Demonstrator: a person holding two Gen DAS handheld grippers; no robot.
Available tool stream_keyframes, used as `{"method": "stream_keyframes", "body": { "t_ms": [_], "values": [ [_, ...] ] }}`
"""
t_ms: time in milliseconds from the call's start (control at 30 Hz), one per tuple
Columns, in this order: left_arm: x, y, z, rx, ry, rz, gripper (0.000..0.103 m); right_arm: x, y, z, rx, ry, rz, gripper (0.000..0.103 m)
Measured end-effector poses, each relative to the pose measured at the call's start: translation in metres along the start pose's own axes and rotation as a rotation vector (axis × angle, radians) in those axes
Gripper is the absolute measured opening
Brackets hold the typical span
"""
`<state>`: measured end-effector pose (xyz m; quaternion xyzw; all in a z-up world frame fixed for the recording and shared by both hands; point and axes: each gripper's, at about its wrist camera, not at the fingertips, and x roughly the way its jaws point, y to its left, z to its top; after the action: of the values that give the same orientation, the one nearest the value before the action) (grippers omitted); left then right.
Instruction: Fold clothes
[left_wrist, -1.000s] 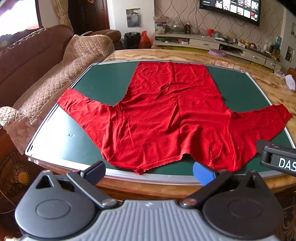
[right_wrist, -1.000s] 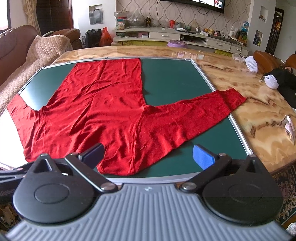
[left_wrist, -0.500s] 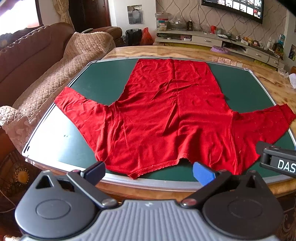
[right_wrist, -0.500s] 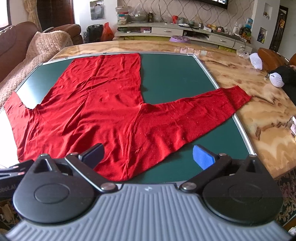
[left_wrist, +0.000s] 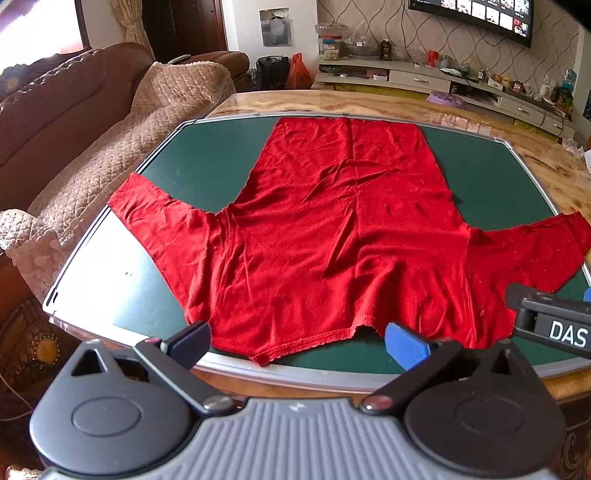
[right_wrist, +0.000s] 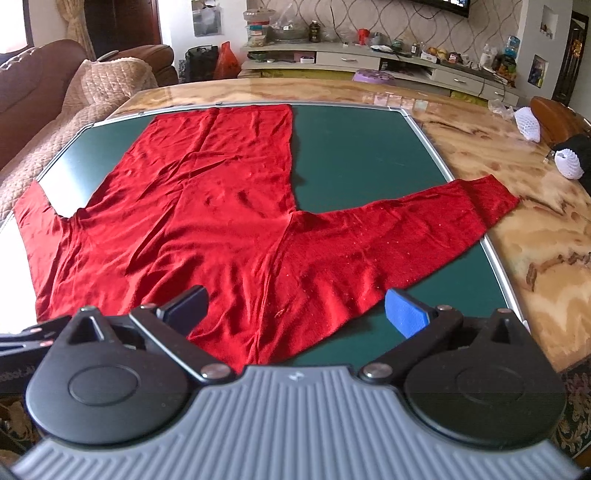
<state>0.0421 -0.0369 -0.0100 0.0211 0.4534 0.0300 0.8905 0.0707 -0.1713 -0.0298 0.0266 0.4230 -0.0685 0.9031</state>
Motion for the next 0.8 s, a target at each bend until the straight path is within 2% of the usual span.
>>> {"method": "stream_keyframes", "body": {
  "t_ms": [800],
  "values": [
    [0.034,0.013,0.003,-0.040,0.047,0.002,0.103,0.029,0.018,0.010,-0.072,0.026,0.018,0.103]
  ]
}}
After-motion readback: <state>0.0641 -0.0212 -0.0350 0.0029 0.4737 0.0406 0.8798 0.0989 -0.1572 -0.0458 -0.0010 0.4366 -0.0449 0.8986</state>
